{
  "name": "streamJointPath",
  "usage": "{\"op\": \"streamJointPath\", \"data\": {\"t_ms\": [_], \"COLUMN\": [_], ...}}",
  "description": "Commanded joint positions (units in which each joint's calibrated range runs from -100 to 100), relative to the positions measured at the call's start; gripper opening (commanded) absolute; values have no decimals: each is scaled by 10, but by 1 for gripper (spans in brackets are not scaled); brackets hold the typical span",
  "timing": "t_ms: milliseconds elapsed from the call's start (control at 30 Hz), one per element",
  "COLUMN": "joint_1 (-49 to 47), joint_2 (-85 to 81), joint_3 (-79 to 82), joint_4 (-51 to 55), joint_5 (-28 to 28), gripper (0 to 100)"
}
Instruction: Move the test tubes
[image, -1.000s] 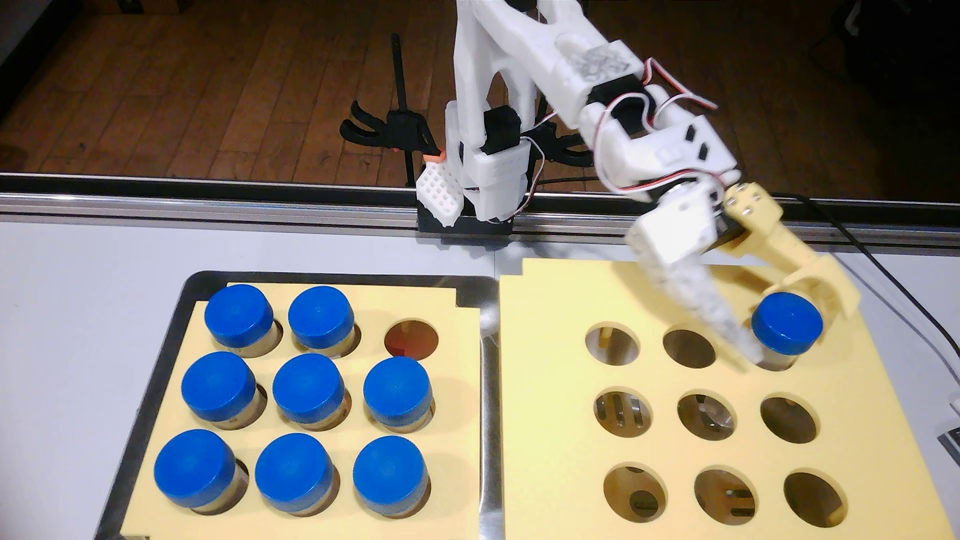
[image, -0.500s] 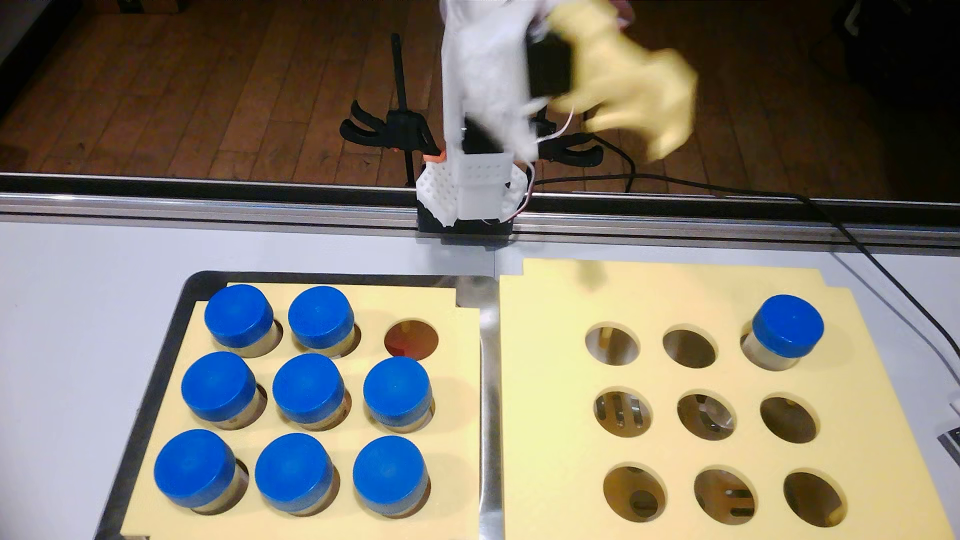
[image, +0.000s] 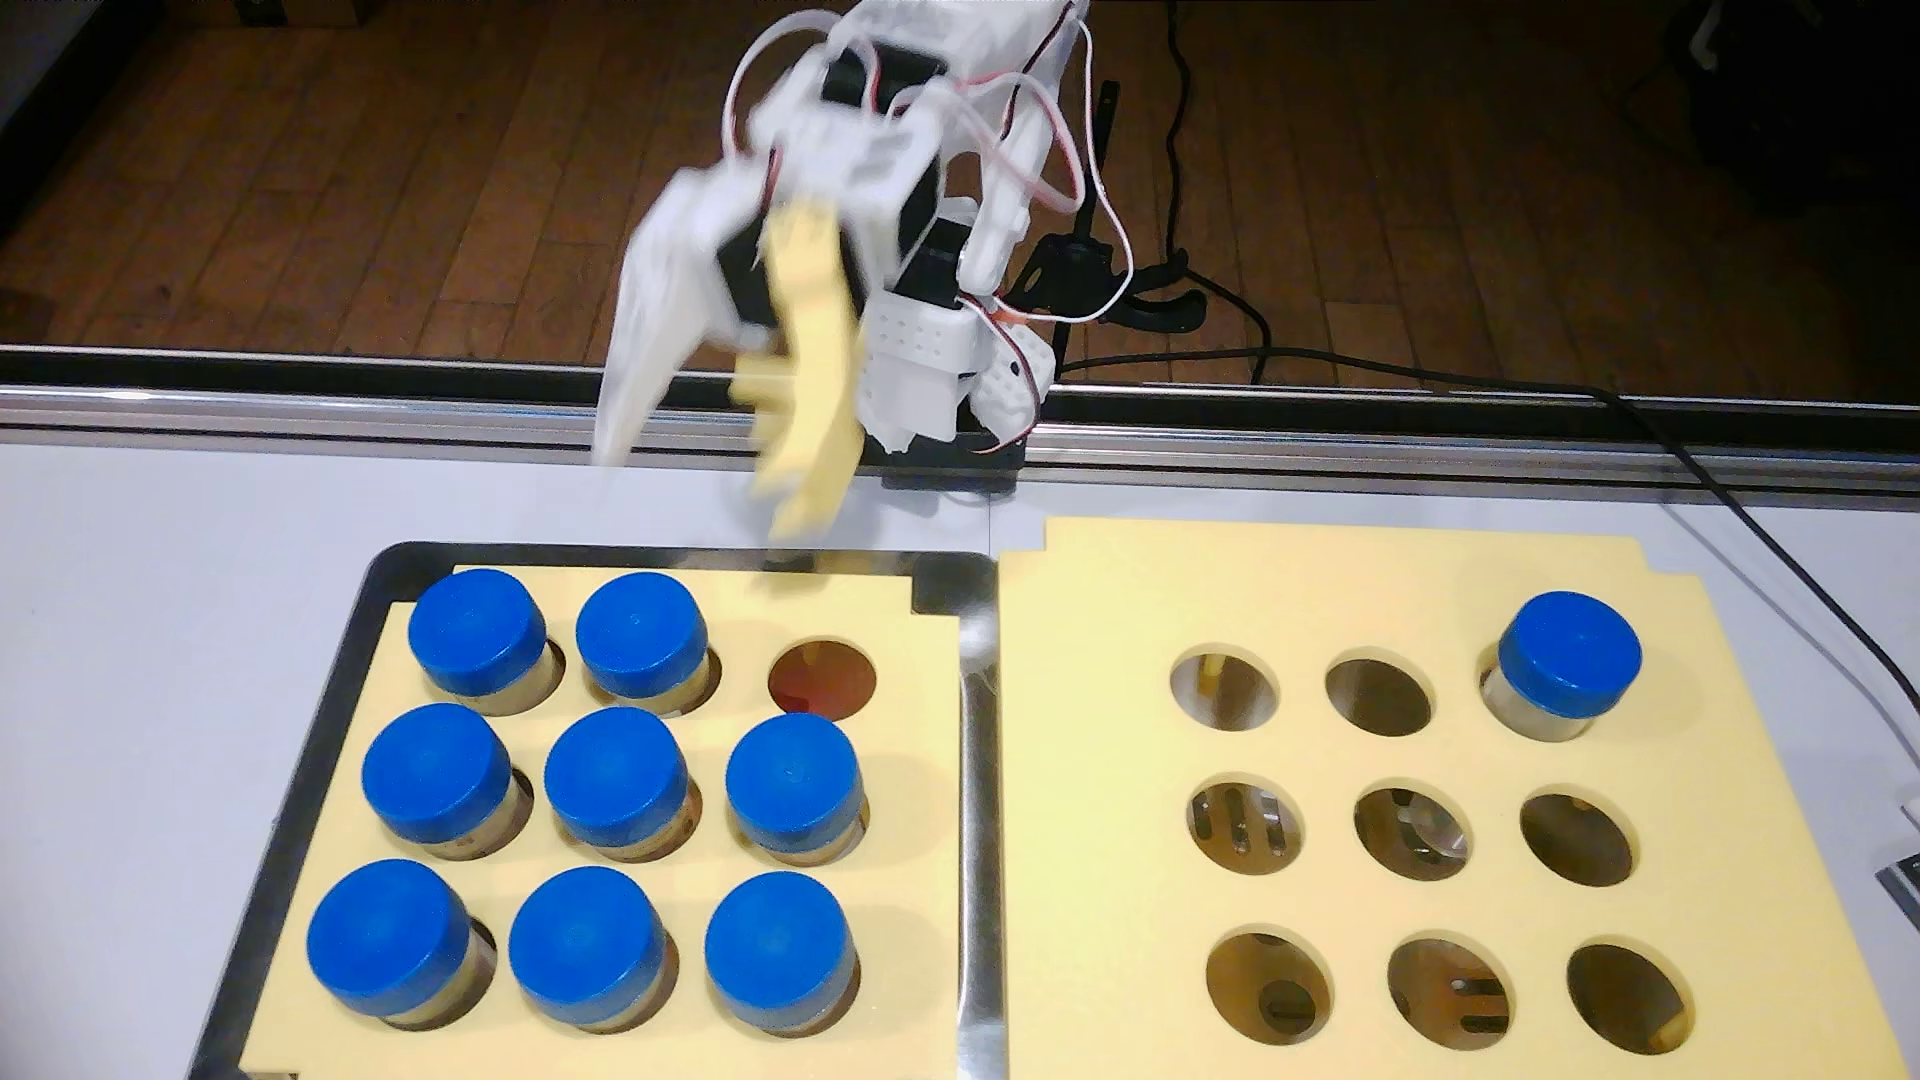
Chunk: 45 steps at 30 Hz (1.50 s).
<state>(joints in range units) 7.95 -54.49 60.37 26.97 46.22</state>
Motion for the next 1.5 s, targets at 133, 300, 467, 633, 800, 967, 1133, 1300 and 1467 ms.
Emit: {"op": "streamJointPath", "data": {"t_ms": [133,300,467,633,800,967,1133,1300,1467], "joint_1": [10,5,5,-7,-16,-16,-15,-12,-11], "joint_2": [149,223,274,295,300,294,271,233,201], "joint_3": [-103,-172,-218,-237,-235,-237,-247,-237,-318], "joint_4": [-4,-5,-5,-5,-4,-4,1,3,3], "joint_5": [11,17,17,17,15,13,13,14,13], "gripper": [33,33,33,33,26,17,13,6,6]}}
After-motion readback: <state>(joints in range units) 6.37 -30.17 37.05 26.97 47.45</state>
